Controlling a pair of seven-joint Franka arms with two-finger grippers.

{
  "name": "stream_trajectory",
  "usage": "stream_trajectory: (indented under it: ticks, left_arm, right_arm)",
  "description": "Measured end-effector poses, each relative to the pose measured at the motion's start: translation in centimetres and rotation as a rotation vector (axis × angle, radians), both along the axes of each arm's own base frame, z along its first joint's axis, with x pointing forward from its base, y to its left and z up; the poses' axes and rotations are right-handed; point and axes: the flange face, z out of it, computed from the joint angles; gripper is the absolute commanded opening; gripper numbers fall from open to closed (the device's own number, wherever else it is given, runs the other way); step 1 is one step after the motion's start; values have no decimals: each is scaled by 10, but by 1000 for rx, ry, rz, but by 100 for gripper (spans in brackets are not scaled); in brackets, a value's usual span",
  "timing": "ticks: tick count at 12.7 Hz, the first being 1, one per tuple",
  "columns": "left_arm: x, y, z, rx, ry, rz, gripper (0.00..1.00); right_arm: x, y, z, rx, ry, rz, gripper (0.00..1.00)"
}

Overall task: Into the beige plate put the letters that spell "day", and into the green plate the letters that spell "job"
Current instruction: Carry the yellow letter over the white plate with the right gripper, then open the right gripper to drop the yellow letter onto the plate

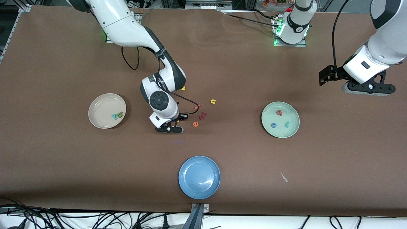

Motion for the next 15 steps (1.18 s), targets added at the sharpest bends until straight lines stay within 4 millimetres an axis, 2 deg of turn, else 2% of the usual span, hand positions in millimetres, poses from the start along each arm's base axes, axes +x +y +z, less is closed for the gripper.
stream_trajectory:
  ticks: [2, 4, 6, 9, 13, 14, 15]
  left_arm:
    - [1, -1, 4, -1, -8, -2, 100]
    - [2, -1, 10, -2, -22, -2, 100]
    - [2, -2, 15, -4, -32, -2, 100]
    - [3, -1, 18, -4, -37, -2, 100]
    - [-1, -1, 17, -1, -11, -2, 100]
    - [-1, -1, 19, -1, -11, -1, 100]
    - [-1, 0, 20, -1, -11, 0, 100]
  right_arm:
    - [9, -3, 21, -5, -4, -6, 21]
    - [20, -34, 49, -55, 35, -10, 21]
    - [30, -79, 72, -89, 55, 43, 20]
    - [27, -146, 87, -113, 75, 77, 21]
    - [23, -251, 93, -141, 111, 117, 21]
    - [21, -268, 92, -144, 121, 114, 22]
    - [18, -280, 89, -148, 130, 109, 28]
